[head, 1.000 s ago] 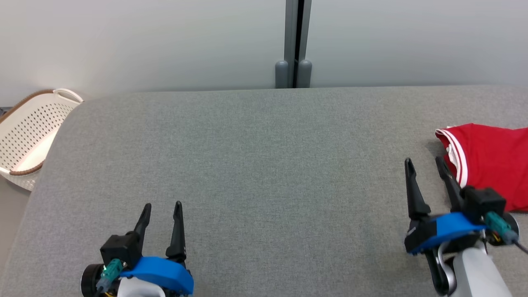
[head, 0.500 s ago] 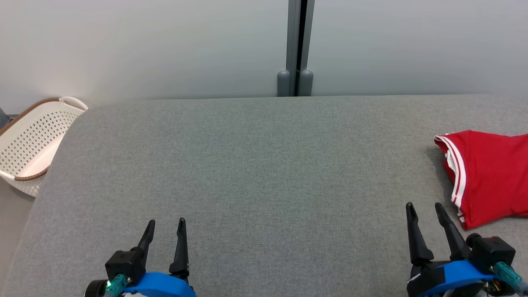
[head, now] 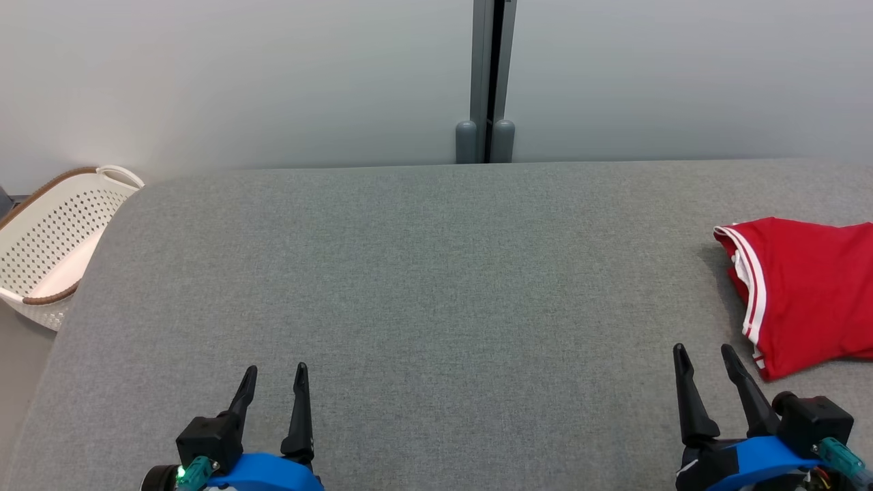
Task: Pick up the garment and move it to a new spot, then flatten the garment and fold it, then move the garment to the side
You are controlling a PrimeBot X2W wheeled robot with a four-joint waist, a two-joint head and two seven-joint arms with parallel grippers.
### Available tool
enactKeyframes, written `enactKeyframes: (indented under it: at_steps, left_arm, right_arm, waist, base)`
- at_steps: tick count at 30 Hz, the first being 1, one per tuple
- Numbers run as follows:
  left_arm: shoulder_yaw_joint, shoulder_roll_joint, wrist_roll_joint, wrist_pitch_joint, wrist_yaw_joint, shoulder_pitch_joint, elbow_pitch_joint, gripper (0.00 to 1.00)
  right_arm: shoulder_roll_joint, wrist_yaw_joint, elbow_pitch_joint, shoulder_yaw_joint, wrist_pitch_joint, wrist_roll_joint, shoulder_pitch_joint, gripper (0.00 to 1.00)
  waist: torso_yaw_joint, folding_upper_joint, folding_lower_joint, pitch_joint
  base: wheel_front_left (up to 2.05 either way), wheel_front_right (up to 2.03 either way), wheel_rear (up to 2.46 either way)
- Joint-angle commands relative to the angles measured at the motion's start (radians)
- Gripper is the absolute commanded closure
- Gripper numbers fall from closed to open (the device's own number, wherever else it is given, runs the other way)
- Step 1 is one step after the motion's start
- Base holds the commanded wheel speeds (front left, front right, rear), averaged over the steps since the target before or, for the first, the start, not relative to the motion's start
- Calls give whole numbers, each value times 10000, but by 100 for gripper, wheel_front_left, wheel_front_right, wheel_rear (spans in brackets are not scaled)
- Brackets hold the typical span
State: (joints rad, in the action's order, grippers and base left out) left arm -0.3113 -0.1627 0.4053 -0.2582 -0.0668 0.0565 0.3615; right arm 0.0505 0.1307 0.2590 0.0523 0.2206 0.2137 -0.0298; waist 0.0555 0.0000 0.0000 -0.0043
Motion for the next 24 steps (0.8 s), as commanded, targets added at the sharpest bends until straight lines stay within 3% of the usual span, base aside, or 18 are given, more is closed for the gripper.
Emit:
enactKeyframes:
  at_steps: [1, 6, 7, 12, 24]
  left_arm:
    - [-51, -63, 31, -35, -50, -72, 3, 0]
    - [-83, -72, 80, 10, -28, -90, 21, 0]
    - [-63, -16, 90, 14, -25, -34, 12, 100]
    - [-58, 103, 235, 74, -2, -314, 321, 100]
    - [656, 268, 2150, 671, 322, -151, 78, 100]
  right_arm:
    - [3, 2, -41, -10, -39, -9, 187, 0]
    - [3, 2, -55, -37, -71, 21, 224, 0]
    - [0, 0, -7, -44, -61, 3, 43, 100]
    - [-36, 0, 374, -23, -144, 166, 98, 100]
    - [-28, 0, 274, 84, -668, 2412, -55, 100]
  waist:
    - [6, 0, 0, -15]
    - [-18, 0, 0, -47]
    - [-19, 0, 0, -49]
    - [-24, 0, 0, -54]
    - [-76, 0, 0, -42]
  base:
    - [0, 0, 0]
    - [0, 0, 0]
    - [0, 0, 0]
    - [0, 0, 0]
    - [0, 0, 0]
